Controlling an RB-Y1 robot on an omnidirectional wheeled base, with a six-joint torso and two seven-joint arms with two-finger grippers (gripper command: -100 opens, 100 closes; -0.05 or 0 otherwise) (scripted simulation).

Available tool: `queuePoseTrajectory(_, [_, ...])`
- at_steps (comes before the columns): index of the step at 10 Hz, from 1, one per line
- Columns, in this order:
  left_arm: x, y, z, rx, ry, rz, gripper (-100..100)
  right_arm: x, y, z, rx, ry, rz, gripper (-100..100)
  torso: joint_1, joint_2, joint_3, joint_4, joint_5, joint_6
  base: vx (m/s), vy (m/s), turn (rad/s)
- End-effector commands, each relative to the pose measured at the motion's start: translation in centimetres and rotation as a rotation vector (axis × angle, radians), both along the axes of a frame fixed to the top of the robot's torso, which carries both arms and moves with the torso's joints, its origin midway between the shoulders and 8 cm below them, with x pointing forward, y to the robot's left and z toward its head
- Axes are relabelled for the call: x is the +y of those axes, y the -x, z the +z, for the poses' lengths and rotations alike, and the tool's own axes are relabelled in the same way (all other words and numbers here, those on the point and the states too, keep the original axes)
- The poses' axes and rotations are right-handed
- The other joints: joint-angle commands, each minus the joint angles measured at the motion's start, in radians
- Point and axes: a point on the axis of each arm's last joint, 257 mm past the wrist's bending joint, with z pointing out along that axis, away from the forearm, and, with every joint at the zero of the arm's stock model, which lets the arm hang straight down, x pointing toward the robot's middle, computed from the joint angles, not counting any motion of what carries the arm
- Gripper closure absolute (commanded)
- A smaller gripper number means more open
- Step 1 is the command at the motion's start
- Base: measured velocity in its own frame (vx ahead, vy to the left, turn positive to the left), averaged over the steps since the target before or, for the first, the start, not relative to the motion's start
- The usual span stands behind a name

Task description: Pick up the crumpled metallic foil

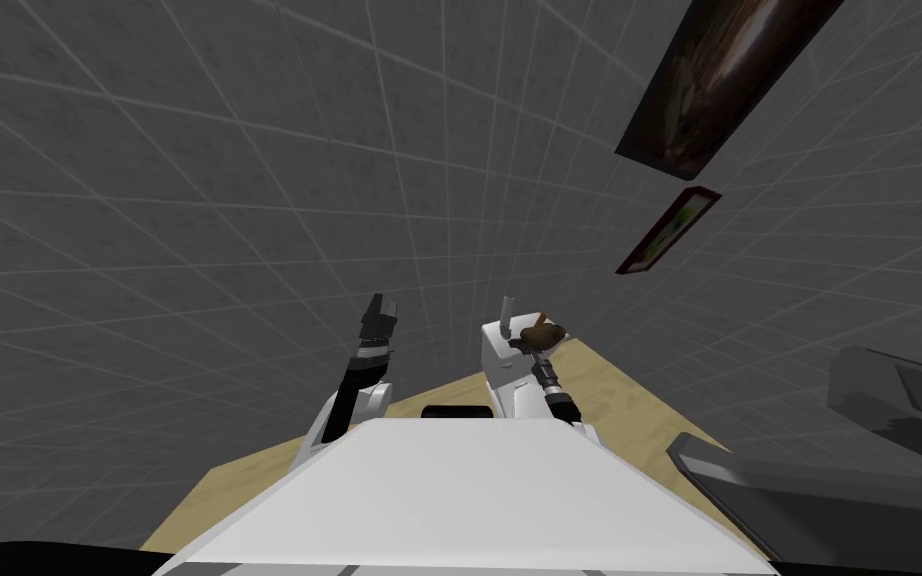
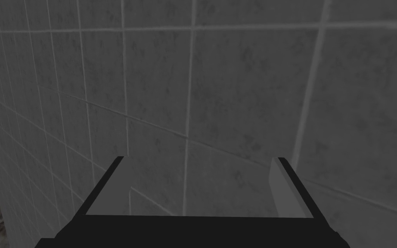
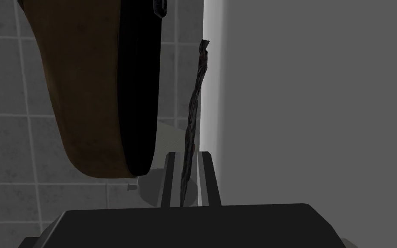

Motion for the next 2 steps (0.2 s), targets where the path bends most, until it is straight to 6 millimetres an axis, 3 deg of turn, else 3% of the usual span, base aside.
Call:
queuePoseTrajectory(1, [0.00, 0.00, 0.00, 0.000, 0.000, 0.000, 0, 0.00, 0.00, 0.00, 0.000, 0.000, 0.000, 100, 0.000, 0.000, 0.000, 0.000, 0.000, 0.000, 0.000, 0.000, 0.000])
queuePoseTrajectory(2, [0.00, 0.00, 0.00, 0.000, 0.000, 0.000, 0, 0.03, -0.11, 0.17, -0.004, 0.001, 0.002, 0, -0.001, -0.001, -0.001, -0.001, -0.001, 0.000, 0.000, 0.000, 0.000])
